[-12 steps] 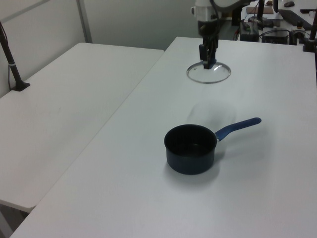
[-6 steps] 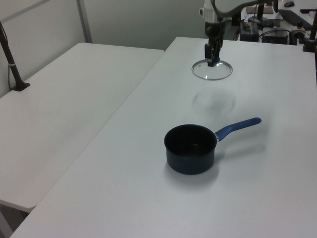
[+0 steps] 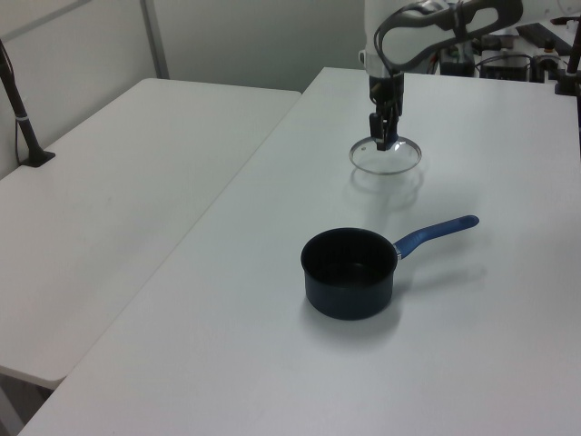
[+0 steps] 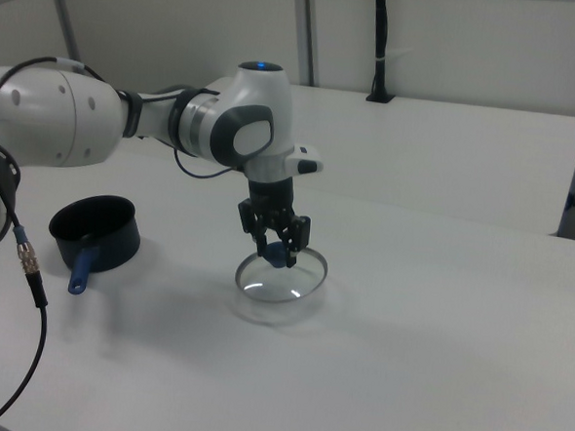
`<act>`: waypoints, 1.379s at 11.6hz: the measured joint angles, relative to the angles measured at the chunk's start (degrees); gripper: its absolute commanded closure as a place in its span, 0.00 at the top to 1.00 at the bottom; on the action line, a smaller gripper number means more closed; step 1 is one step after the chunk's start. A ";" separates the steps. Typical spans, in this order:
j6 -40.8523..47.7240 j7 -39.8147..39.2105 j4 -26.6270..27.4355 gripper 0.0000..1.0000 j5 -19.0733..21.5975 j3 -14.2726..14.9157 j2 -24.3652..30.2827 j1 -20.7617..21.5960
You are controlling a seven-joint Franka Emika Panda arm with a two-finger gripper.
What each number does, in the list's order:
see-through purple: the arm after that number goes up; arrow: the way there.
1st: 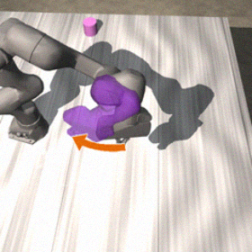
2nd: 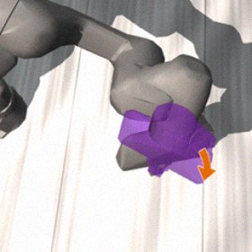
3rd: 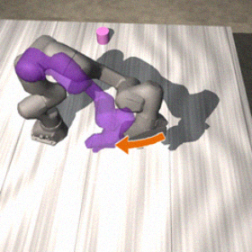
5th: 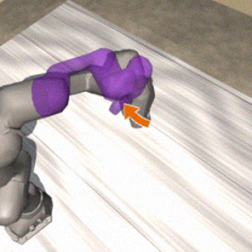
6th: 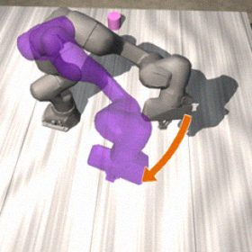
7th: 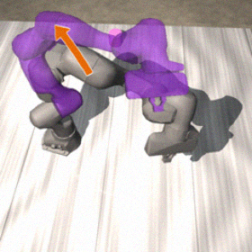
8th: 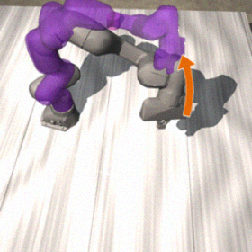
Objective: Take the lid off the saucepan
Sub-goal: 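Carry the lid away from the saucepan and lower it onto the table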
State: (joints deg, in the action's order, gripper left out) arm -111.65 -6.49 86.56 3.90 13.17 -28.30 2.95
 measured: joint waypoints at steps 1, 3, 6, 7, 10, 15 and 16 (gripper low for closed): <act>-0.26 0.00 0.00 0.48 0.00 -0.04 -0.87 0.00; -1.84 0.00 0.00 0.48 0.00 -0.14 -2.69 0.01; -2.33 0.00 -0.18 0.48 0.00 -0.18 -3.52 0.02; -2.33 0.00 -0.17 0.50 -0.01 -0.18 -3.52 0.02; -2.33 0.00 -0.16 0.62 -0.11 -0.20 -3.53 0.02; -2.33 0.00 0.01 0.77 -0.58 -0.24 -3.60 0.02; -2.33 0.00 0.31 0.80 -1.13 -0.24 -3.81 0.00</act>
State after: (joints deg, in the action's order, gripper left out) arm -113.98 -6.49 86.87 2.77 12.93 -32.10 2.94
